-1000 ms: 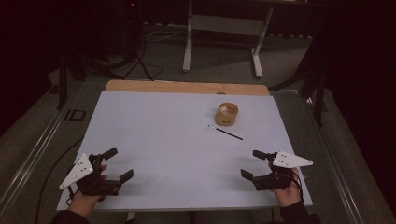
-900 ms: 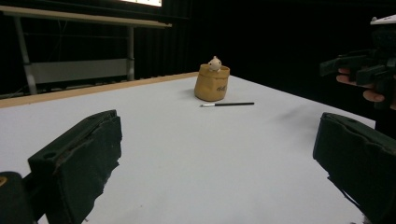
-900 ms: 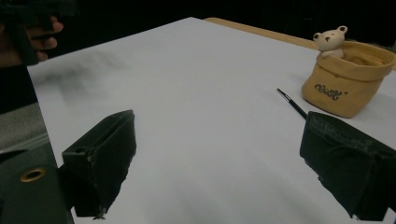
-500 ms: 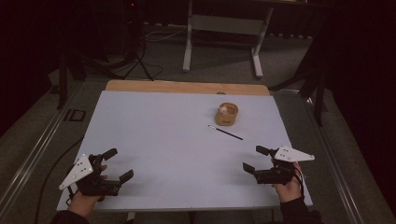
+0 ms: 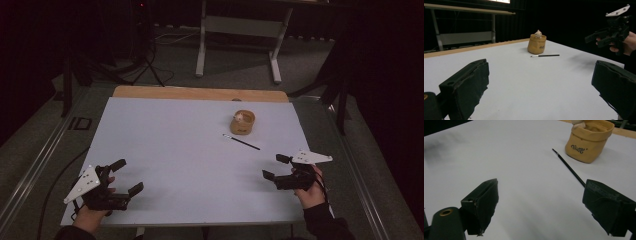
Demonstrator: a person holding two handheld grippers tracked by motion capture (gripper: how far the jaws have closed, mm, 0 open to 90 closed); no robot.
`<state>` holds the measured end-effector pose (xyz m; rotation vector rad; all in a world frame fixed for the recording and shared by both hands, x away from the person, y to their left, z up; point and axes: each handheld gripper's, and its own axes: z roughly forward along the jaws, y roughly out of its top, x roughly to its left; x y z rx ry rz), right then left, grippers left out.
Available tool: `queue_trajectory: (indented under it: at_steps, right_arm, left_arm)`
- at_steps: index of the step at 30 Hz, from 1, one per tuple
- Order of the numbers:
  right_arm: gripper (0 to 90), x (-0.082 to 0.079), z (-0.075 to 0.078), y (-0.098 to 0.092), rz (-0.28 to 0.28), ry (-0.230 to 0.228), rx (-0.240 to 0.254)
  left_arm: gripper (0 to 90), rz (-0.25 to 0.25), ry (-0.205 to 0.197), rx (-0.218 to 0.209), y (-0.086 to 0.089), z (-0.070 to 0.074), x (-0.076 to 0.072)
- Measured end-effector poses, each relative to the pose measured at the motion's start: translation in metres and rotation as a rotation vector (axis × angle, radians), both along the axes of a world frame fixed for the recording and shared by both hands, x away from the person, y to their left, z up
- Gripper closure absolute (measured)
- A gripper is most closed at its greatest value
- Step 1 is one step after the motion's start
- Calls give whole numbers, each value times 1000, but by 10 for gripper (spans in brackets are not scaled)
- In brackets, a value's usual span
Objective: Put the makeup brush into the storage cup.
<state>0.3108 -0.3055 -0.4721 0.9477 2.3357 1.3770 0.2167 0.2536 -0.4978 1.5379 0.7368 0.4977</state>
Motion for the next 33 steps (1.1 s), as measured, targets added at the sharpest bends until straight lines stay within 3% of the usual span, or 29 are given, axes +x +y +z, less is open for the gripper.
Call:
queue_trajectory:
  at_steps: [7,10,14,24,33]
  right_arm:
    - [127,9,-3,-4,-17,32,-20]
    - [121,15,-6,-5,-18,35,-63]
    - [123,21,-7,-3,-4,85,-93]
    - [118,36,-3,-1,16,106,-114]
    - [118,54,0,2,40,168,-175]
  left_arm:
    - [15,0,-2,1,1,0,0]
    - [15,0,-3,3,0,1,-1]
    - [15,-1,-2,2,1,1,-1]
    - [15,-3,-2,-2,1,1,-1]
    - [15,-5,-1,1,1,1,-2]
